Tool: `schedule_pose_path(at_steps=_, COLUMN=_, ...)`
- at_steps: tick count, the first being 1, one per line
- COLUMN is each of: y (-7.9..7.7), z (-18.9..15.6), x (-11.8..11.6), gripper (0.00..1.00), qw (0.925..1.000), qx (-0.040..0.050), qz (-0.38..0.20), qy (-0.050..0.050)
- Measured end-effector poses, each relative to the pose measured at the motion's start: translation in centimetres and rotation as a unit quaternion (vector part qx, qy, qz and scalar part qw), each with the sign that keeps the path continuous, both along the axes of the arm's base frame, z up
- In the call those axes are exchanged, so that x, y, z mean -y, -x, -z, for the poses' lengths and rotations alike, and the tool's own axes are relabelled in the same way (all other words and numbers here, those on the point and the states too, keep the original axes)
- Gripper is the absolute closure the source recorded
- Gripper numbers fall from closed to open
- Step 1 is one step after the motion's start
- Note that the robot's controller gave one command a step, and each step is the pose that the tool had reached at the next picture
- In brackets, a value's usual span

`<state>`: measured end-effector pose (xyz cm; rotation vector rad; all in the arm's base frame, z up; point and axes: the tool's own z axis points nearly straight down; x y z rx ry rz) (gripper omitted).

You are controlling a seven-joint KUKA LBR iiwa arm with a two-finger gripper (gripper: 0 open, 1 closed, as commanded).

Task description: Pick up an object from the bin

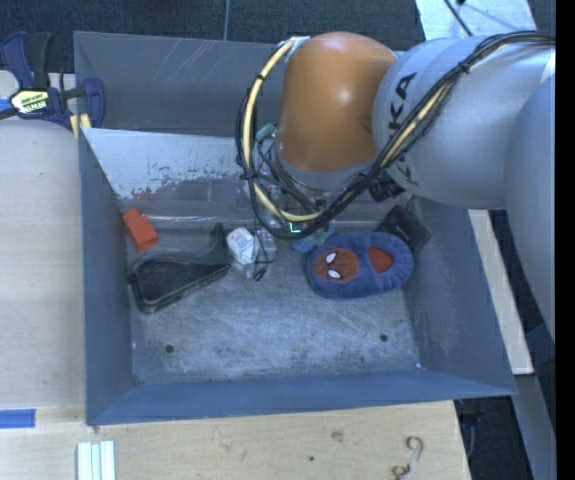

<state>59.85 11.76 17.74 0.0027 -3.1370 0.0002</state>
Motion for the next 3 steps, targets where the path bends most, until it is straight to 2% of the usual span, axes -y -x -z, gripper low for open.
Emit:
schedule_pose_path(at_steps=1, y=2.68, z=11.19, x=-6.26, gripper=0.00, qw=0.9979, qx=-0.0001, qz=-0.065, qy=-0.001)
schedule_pose_path(at_steps=2, y=2.26, z=10.65, x=-6.00, gripper=1.00, qw=0.9981, qx=0.0057, qz=-0.062, qy=-0.001)
schedule_pose_path(at_steps=3, y=2.35, z=10.71, x=-6.03, gripper=0.00, qw=0.9981, qx=0.0046, qz=-0.062, qy=-0.001)
